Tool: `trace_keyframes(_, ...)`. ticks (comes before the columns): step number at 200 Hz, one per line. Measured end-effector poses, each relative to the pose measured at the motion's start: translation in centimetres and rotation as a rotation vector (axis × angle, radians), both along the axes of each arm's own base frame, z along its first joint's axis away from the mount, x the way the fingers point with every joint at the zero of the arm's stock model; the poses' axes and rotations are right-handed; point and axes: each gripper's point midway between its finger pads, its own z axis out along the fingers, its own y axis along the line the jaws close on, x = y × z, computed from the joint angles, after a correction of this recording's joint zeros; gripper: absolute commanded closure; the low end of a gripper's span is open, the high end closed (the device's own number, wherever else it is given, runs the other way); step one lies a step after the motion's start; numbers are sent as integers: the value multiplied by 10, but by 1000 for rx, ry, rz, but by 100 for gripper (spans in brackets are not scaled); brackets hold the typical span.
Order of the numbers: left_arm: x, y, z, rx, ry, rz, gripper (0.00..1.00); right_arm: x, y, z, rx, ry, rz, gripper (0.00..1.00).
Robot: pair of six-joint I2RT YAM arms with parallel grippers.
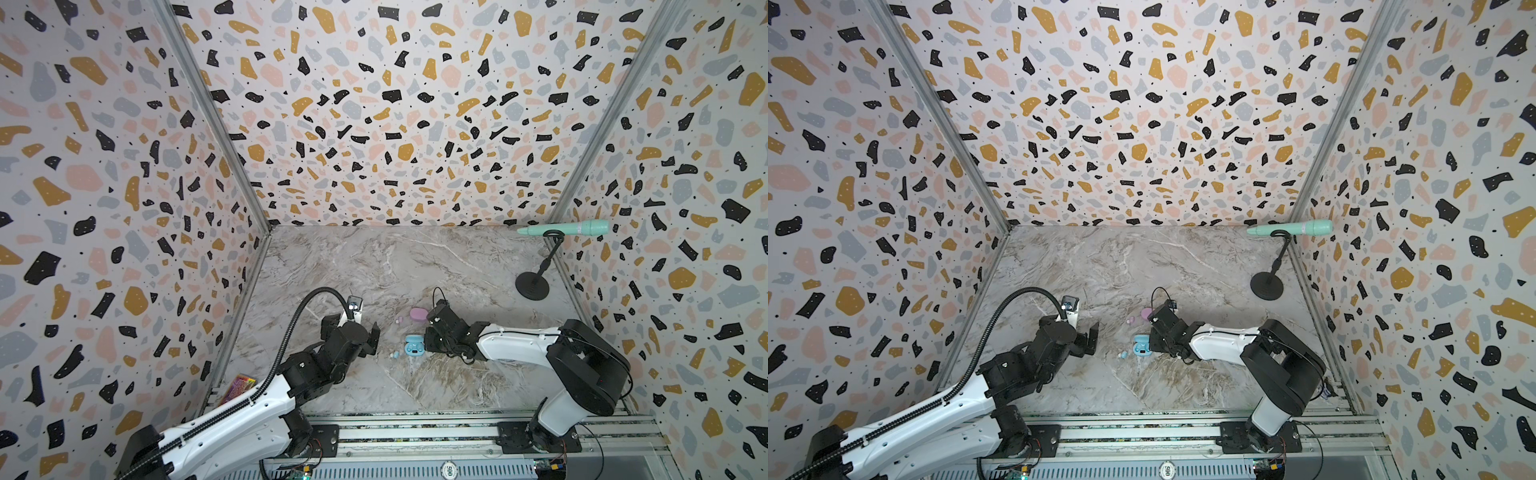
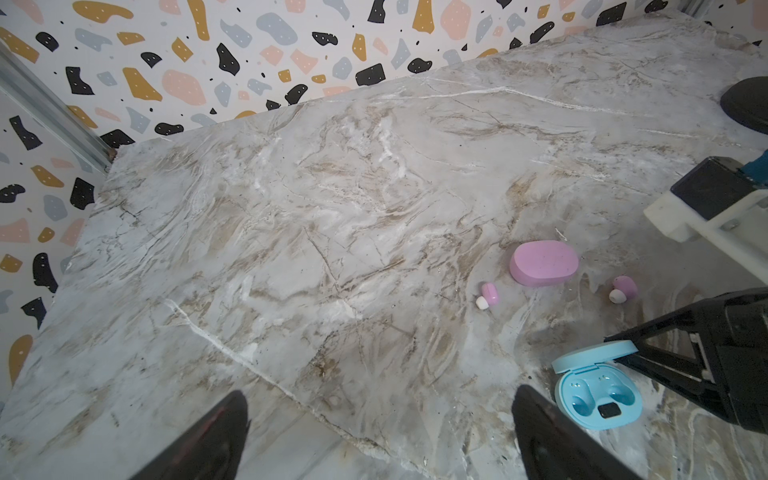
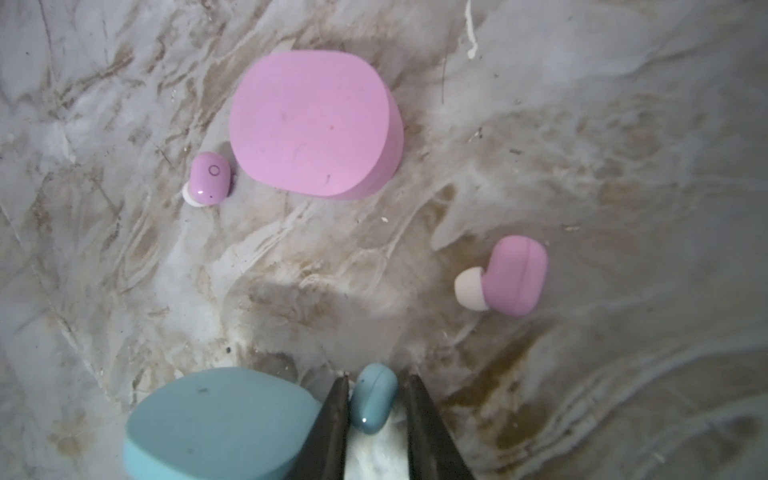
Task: Insert the wireless bluetooth earbuds into the charging case
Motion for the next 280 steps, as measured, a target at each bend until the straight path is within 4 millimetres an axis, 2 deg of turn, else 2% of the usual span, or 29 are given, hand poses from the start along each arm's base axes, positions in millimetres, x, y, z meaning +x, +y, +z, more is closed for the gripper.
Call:
trace_keyframes(85,0,-1,-3,5,9,-5,0,1,-1,1,4,-4,-3,78)
trace_keyframes(145,-1,-3,-3,2,13,-12,0,-4,-6,15,28,-26,-2,78)
trace_keyframes(168,-1,-3,-3,2,13,-13,0,-4,-6,19,37,-35,3,74)
trace_keyframes(212,-1,-3,-4,2,15,-15,0,-7,-15,13,8,-7,-27,66)
trace_keyframes(240,-1,-3,-4,3,17,-15,0,-7,-20,10,-6,14,-58,66)
trace_keyframes(280,-1,-4,-6,9,20,-18,0,-6,-16,11,16,30,-70,65)
